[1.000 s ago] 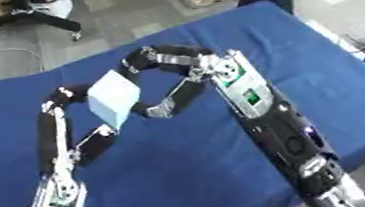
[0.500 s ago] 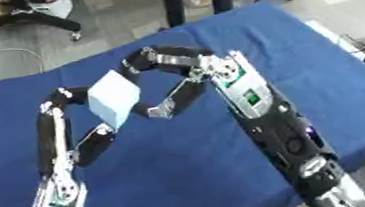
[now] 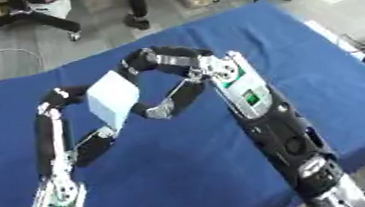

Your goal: Pick up the objects with one hand, pass them to the other hand, and then place them into the box on the other side of the table.

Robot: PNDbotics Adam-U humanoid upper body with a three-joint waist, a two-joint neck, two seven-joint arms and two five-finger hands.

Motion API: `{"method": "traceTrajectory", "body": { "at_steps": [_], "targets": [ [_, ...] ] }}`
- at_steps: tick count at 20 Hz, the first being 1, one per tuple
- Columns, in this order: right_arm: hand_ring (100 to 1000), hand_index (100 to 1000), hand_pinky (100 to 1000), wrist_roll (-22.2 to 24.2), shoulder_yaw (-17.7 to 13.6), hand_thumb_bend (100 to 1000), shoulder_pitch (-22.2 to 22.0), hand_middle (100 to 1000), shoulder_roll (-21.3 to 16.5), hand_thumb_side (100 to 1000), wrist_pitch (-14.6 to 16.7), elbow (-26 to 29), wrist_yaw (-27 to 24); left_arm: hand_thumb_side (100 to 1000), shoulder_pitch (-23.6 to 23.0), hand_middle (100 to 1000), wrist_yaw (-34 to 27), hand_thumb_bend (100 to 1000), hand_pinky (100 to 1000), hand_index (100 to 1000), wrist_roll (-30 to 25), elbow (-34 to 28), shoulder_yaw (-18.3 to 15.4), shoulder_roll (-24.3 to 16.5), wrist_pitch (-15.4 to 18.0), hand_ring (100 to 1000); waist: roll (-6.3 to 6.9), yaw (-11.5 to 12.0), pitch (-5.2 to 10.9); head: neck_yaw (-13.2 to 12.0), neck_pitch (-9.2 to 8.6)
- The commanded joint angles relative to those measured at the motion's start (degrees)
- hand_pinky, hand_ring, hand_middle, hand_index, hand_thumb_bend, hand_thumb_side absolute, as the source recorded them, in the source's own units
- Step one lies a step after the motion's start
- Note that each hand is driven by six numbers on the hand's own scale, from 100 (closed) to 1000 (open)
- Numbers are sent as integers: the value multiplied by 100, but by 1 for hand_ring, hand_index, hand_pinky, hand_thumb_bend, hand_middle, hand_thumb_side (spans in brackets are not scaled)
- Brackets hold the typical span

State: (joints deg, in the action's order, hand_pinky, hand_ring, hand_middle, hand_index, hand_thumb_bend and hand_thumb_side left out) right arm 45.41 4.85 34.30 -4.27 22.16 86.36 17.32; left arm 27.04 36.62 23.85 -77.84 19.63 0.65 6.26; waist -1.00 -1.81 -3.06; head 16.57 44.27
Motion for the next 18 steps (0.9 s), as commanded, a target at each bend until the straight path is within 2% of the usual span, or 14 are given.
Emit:
{"method": "traceTrajectory", "body": {
  "at_steps": [1,6,18],
  "targets": [
    [797,452,804,84,-36,100,130,666,-57,142,82,94,-65,477,54,680,133,923,765,771,-249,17,38,11,5,686,-68,-12,152,9,-15],
    [797,451,804,90,-40,100,143,665,-60,140,74,118,-104,473,49,704,288,964,773,792,-589,126,0,26,29,707,-68,-17,157,14,-15],
    [797,451,804,95,-30,100,187,665,-23,135,58,140,-133,525,101,673,321,896,766,764,-791,161,121,70,208,684,-65,-24,156,14,-15]
  ]
}}
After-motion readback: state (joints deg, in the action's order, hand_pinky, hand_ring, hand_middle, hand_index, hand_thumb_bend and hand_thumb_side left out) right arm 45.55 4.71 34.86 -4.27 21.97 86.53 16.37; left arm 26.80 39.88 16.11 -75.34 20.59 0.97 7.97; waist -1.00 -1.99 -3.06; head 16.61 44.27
